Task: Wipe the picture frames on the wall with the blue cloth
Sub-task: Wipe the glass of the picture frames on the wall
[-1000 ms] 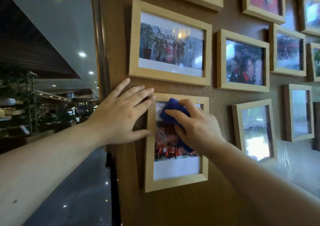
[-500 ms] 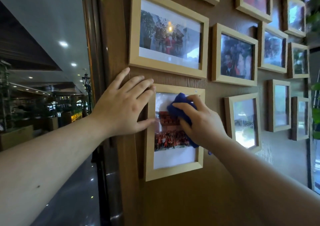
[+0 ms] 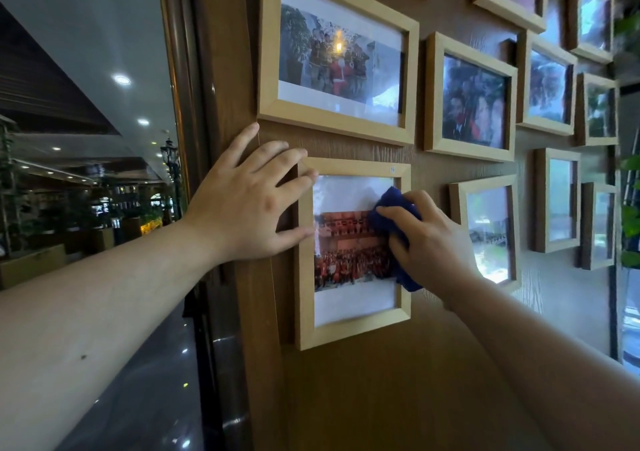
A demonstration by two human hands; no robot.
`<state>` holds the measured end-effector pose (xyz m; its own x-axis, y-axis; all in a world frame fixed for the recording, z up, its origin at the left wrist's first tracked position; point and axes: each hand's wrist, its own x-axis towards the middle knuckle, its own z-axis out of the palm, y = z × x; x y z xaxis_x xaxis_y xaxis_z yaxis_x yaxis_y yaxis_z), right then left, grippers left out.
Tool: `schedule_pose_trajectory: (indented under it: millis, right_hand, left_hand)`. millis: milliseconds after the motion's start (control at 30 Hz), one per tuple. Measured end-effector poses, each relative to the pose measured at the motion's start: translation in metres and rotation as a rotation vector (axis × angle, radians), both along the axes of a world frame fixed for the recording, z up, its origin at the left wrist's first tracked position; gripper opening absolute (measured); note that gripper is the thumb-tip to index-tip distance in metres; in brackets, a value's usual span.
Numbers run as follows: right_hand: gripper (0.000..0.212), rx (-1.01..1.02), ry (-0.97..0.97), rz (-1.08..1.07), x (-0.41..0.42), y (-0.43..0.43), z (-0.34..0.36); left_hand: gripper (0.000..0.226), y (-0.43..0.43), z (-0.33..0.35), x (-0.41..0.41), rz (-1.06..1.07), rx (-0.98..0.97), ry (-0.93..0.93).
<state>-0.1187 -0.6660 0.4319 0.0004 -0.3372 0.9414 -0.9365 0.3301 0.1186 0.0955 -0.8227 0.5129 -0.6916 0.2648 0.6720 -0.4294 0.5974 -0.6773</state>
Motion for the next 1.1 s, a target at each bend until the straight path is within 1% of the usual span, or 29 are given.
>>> schedule_pose_trajectory:
  millis: [67,133,200,367,500,600,700,800,933,1100]
  right_hand:
    - [0.035,0.006,0.027,0.091,0.016,-0.006,-0.003]
    - [0.035,0.101,0.139,0.195,0.036,-0.016,-0.011]
    - [0.033,0.177,0.209,0.232,0.047,-0.023,-0.018]
    - [0.032,0.194,0.212,0.149,0.025,-0.01,-0.025]
    - [0.032,0.189,0.171,0.041,0.0,0.003,-0.029]
    - [0.032,0.143,0.062,0.024,-0.004,0.007,-0.031]
    - [0.037,0.097,-0.035,0.087,0.007,0.002,-0.035]
    - [0.036,0.201,0.04,0.192,0.028,-0.004,-0.044]
    - [0.036,0.319,0.111,0.248,0.05,-0.009,-0.056]
    - [0.036,0.397,0.197,0.17,0.039,-0.002,-0.058]
  left_hand:
    - [0.071,0.0,0.0,0.0,-0.006,-0.004,0.002]
    - [0.07,0.0,0.0,0.0,-0.014,-0.003,0.005]
    - [0.069,0.0,0.0,0.0,-0.019,-0.004,0.005]
    - [0.071,0.0,0.001,-0.001,-0.021,-0.012,0.004]
    - [0.072,-0.002,0.001,-0.001,-0.014,-0.017,0.004]
    - [0.073,-0.001,0.001,-0.001,-0.015,-0.012,0.002]
    - [0.072,0.0,0.001,-0.001,-0.014,-0.015,0.001]
    - [0.072,0.0,0.001,-0.001,-0.01,-0.021,0.002]
    - [0.071,0.002,0.0,-0.001,0.007,-0.023,0.0]
    - [0.071,0.002,-0.003,-0.002,0.023,-0.016,0.005]
